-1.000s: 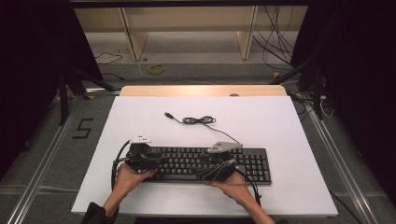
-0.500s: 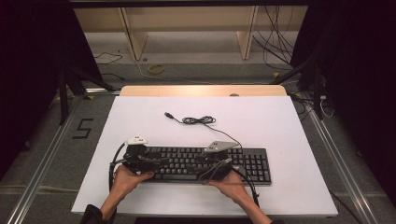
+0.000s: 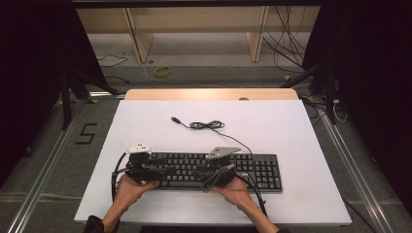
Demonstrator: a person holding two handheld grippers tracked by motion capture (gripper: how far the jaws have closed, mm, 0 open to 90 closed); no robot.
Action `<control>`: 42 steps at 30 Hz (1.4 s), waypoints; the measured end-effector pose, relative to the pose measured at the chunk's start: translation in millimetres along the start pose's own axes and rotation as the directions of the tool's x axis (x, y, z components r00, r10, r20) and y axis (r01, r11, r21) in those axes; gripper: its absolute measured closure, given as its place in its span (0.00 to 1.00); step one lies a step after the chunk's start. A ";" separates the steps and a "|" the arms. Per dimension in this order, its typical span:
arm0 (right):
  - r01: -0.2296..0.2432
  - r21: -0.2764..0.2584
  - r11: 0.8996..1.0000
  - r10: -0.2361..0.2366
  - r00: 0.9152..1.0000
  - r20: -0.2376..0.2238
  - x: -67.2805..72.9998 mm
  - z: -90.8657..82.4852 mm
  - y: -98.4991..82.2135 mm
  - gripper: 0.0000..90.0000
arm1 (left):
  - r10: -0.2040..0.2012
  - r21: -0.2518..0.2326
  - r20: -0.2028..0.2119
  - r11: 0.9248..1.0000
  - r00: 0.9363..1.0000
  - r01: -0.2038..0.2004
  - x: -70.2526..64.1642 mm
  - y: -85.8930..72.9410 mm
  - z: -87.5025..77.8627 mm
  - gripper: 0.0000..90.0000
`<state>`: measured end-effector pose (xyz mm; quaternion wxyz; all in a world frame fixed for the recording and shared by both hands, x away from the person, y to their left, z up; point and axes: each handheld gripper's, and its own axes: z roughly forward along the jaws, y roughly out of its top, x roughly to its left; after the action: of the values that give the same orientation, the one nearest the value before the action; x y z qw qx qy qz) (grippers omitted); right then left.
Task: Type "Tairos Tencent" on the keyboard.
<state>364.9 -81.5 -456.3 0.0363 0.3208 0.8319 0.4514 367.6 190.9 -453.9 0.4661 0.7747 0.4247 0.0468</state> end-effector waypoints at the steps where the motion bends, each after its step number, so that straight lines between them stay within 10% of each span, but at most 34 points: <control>1: 0.000 0.003 1.000 0.000 1.000 0.000 0.3 0.8 0.2 0.79 | 0.003 -0.001 0.001 1.000 1.000 -0.003 -0.3 -0.3 -0.7 0.40; 14: 0.019 0.043 0.999 -0.019 1.000 0.005 0.4 12.5 -0.8 0.96 | 0.003 -0.037 0.020 0.999 1.000 -0.002 -3.3 -8.0 -7.3 0.38; 42: 0.031 0.116 0.993 -0.033 0.999 0.020 0.7 31.6 -7.6 1.00 | 0.022 -0.058 0.036 0.998 0.999 -0.020 -5.1 -18.0 -13.4 0.35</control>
<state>371.6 -61.1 -480.7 0.0339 0.3139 0.8612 0.3984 347.0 200.2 -458.4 0.4953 0.7662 0.4063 0.0496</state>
